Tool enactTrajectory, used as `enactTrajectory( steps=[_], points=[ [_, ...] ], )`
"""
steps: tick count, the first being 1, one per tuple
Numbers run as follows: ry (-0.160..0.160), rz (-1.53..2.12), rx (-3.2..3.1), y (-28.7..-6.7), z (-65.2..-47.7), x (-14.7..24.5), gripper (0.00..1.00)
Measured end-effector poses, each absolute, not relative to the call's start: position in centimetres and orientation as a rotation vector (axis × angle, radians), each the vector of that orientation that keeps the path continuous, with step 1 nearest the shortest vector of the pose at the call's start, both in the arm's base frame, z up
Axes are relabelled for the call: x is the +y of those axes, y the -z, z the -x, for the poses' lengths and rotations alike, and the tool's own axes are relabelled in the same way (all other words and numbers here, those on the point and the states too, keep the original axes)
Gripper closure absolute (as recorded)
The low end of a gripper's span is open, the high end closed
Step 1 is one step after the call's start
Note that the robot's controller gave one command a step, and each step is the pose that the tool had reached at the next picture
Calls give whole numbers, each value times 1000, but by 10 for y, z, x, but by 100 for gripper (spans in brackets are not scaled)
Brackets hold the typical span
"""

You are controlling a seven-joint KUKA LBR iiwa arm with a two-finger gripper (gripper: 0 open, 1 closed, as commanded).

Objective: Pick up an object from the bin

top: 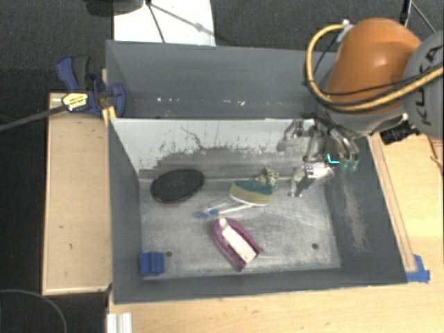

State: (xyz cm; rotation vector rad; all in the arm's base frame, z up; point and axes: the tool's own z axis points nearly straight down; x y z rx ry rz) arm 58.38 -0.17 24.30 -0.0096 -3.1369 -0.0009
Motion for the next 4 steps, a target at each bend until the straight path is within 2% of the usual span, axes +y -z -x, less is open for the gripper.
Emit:
enactTrajectory(
  steps=[1, 2, 3, 4],
  points=[
    [3, -112, -3151, -73, -590, 92, 0],
    [3, -317, -3129, -102, -560, 195, 0],
    [0, -452, -3107, -100, -518, 150, 0],
    [7, -293, -3129, -72, -590, 117, 0]
  ],
)
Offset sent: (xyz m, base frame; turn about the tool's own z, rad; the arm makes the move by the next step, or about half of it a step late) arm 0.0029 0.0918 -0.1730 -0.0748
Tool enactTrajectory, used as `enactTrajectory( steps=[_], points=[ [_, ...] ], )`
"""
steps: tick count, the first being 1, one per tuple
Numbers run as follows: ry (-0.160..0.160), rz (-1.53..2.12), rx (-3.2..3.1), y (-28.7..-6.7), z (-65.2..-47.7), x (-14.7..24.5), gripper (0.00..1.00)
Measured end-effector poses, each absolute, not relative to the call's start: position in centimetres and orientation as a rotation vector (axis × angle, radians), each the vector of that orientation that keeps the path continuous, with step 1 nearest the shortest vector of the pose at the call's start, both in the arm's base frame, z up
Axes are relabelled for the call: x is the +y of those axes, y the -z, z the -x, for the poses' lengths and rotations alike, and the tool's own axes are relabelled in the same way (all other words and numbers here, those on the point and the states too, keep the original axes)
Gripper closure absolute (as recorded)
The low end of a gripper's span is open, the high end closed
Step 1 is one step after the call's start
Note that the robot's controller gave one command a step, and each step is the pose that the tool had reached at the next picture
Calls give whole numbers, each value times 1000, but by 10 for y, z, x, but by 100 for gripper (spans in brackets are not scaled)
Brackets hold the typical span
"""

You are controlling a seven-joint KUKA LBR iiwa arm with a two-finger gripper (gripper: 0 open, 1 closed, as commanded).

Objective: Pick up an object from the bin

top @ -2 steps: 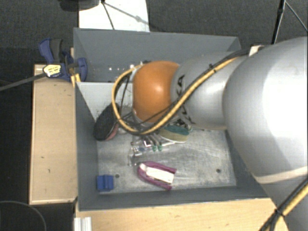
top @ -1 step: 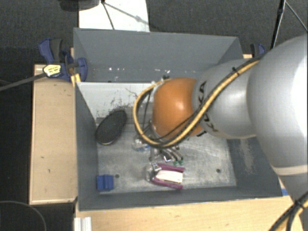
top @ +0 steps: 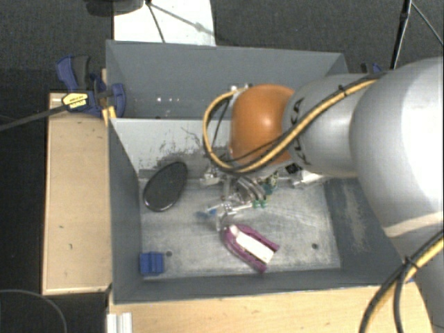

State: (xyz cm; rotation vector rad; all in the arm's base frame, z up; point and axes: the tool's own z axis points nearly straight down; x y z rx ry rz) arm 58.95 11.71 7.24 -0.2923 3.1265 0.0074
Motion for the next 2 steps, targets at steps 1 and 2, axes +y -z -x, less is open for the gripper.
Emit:
enactTrajectory(
  steps=[1, 2],
  points=[
    [-8, 145, 3125, -74, -565, 99, 0],
    [-7, 144, 3118, -76, -567, 98, 100]
  ],
)
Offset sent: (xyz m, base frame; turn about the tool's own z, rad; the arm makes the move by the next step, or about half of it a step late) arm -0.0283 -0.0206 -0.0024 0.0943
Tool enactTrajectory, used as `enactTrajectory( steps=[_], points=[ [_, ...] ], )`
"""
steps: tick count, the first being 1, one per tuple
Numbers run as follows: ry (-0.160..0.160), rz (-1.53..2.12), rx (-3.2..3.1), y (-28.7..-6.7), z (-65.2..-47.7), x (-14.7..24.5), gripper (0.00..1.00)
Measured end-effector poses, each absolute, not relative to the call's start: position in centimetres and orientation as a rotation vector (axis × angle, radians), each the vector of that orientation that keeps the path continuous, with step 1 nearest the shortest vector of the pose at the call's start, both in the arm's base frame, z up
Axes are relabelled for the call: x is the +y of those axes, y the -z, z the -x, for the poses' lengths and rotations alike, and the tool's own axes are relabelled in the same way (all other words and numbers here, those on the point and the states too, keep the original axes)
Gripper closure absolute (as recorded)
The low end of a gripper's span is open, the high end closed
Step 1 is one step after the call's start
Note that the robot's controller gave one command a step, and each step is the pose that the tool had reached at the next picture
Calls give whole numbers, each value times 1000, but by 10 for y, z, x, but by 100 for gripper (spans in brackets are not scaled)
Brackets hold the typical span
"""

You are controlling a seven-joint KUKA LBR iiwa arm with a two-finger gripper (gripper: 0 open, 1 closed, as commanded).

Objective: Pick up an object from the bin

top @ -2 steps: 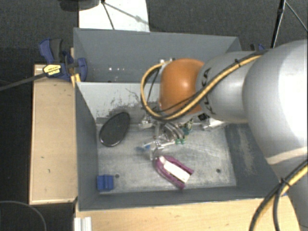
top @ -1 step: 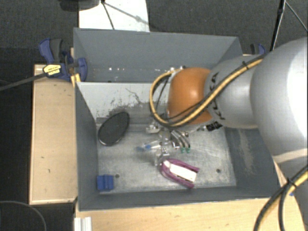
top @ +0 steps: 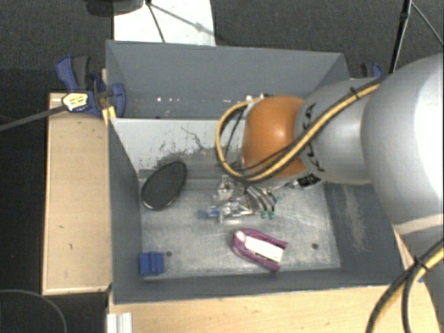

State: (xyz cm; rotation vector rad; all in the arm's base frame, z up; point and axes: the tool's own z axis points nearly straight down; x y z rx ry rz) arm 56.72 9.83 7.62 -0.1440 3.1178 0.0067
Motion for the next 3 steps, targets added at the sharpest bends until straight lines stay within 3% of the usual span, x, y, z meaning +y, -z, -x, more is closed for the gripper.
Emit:
enactTrajectory(
  steps=[1, 2, 3],
  points=[
    [-2, 146, 3133, -83, -568, 99, 100],
    [-3, 147, 3129, -150, -571, 99, 100],
    [-2, 148, 3132, -163, -572, 99, 100]
  ],
)
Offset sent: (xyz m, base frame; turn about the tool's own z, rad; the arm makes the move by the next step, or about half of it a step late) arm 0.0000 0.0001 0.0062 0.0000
